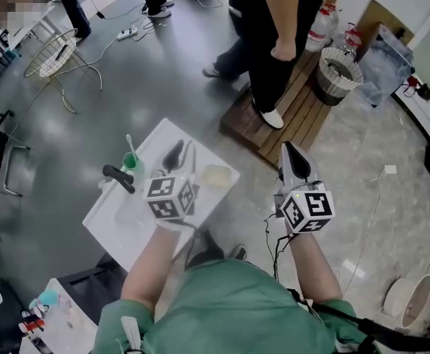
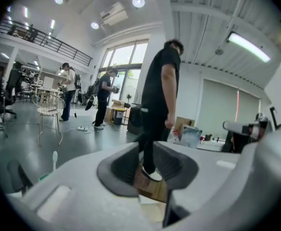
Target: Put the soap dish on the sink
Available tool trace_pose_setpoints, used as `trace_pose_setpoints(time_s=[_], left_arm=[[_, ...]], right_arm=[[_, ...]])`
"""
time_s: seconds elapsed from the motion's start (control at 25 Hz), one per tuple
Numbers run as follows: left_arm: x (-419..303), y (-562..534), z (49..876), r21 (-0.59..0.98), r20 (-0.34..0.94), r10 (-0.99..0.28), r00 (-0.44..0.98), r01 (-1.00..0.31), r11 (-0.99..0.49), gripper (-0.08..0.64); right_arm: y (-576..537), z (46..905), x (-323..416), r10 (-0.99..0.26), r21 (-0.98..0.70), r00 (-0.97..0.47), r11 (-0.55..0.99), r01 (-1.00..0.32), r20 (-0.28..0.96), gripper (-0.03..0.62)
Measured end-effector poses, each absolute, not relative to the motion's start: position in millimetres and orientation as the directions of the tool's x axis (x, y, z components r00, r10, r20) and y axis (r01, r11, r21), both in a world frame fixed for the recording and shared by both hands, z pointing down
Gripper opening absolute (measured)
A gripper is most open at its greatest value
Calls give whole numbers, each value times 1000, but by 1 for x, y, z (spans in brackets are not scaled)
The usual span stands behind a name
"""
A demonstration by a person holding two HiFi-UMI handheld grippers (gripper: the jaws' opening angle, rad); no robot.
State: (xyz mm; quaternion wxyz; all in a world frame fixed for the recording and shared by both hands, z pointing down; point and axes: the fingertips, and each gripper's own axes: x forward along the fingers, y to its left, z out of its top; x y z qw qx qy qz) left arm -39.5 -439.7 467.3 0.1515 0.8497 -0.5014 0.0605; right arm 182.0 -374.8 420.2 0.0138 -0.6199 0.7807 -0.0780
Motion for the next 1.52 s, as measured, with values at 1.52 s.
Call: trace_pose_setpoints(time_s=[1.52], left_arm=[[-45,-333,286,52,-102,-880,464,-881,-471,61]], right_arm=[[-307,298,178,-942,-54,-289,301,-952,-170,9]])
